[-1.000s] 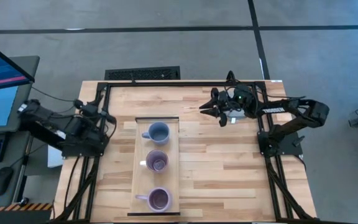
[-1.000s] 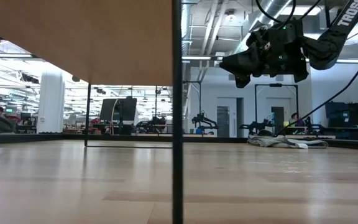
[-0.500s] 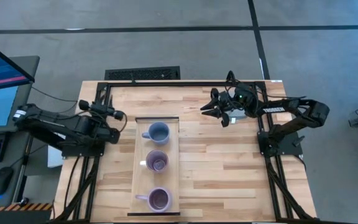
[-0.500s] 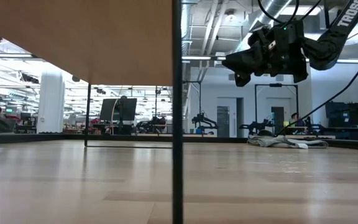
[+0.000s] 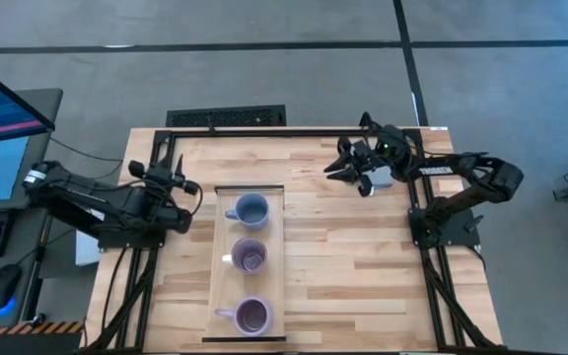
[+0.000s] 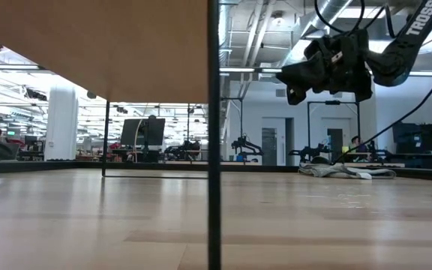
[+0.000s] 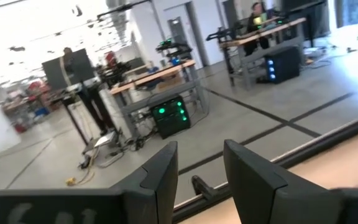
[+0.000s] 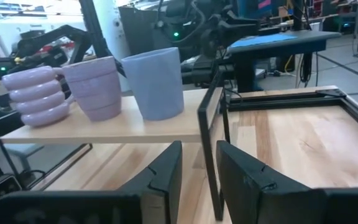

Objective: Stack small to large cups/mugs on shelf
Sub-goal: Return to Home Position

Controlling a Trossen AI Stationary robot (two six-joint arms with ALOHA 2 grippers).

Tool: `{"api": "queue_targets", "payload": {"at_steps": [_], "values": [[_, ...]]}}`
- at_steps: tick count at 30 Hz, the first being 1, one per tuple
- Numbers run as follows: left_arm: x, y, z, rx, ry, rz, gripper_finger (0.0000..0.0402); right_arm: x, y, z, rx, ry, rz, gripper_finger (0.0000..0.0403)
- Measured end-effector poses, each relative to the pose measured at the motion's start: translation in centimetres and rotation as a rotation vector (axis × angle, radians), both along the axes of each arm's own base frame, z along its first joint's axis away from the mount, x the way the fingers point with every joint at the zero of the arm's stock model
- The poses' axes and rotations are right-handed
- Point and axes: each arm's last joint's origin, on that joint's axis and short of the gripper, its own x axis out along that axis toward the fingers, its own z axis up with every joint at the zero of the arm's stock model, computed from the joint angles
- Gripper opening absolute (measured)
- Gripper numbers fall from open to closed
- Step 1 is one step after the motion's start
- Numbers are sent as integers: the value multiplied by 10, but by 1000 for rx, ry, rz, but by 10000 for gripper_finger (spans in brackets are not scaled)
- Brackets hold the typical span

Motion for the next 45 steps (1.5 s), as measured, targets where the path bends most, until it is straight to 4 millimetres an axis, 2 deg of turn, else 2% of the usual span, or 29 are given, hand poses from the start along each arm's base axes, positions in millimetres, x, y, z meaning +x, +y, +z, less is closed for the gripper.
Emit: {"api": "queue_targets", "payload": {"at_steps": [5, 12, 16, 30, 35, 45], "values": [[1, -8, 6, 12, 45, -75, 121, -6, -6, 0, 2, -1, 9, 123], [4, -9, 23, -10, -35, -68, 121, -10, -11, 0, 1, -2, -14, 123], [6, -6, 23, -35, -127, -37, 121, -10, -12, 0, -1, -2, -17, 123], [8, -2, 24, -46, -161, 1, 121, -10, -12, 0, -16, -6, -17, 123], [11, -2, 22, -141, -198, -19, 121, -10, -12, 0, -22, -8, -17, 123], [12, 0, 26, -77, -317, 26, 121, -13, -14, -1, -15, -3, -7, 123]]}}
